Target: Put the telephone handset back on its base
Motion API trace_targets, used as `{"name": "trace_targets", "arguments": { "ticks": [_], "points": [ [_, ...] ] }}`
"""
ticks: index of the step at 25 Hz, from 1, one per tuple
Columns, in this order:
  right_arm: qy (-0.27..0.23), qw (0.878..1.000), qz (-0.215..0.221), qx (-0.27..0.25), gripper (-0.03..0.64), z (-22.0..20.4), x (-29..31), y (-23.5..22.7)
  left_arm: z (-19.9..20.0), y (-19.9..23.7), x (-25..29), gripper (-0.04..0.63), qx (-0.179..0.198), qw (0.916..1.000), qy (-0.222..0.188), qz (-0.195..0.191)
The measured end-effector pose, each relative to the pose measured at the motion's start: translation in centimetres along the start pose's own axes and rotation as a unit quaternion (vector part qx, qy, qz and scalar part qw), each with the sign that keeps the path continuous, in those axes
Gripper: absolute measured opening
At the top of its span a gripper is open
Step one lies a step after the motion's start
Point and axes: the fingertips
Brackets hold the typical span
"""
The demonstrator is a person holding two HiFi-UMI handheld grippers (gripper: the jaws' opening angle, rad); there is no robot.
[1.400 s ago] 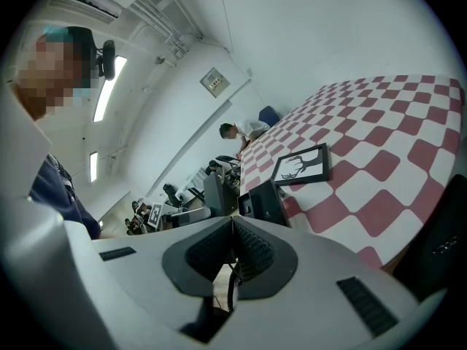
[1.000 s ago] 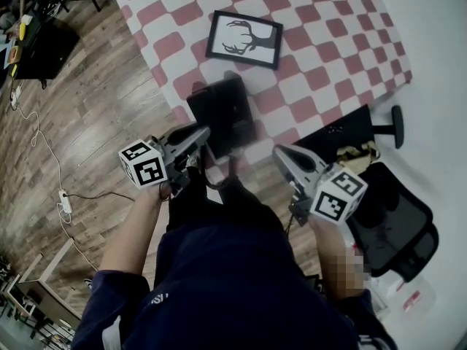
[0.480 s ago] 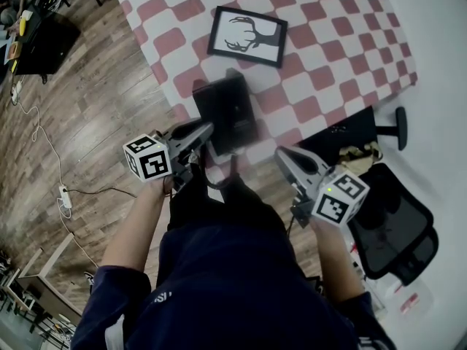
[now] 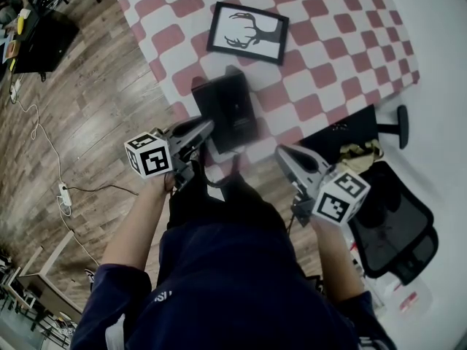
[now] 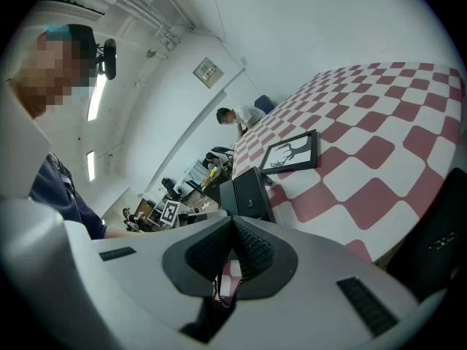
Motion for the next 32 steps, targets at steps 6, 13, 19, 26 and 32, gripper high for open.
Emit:
{"name": "trace_targets", "arguments": {
  "ticks": [6,13,19,26,32],
  "points": [
    [0.004,1.0,-0.001,0.001,0.017,0.0,0.2,-0.2,-0.1,0.3,0.2,0.094,-0.008,1.0,0.001,-0.002],
    [0.0,1.0,0.004,0.001,0.017,0.2,0.6,0.0,-0.2,1.0,0.2,0.134,0.009,0.9994,0.011,0.031],
    [-0.006,1.0,0.008,-0.002,0.017,0.7,1.0,0.7,-0.2,0.3,-0.1,0.187,0.026,0.9988,0.024,0.035],
    [-0.022,0.999,0.014,-0.018,0.017,2.0,1.6,2.3,0.2,-0.5,-2.3,0.207,0.037,0.998,0.025,0.045],
    [-0.042,0.998,0.018,-0.038,0.017,3.7,2.2,4.2,2.0,-2.5,-5.0,0.169,0.068,0.9969,0.016,0.037]
  ]
}}
Point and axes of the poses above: the fingertips, and each gripper's own axes: x forward along the fingers, y to its left, z out of its top, and after that the axes turned 6 degrees about z, right-handed
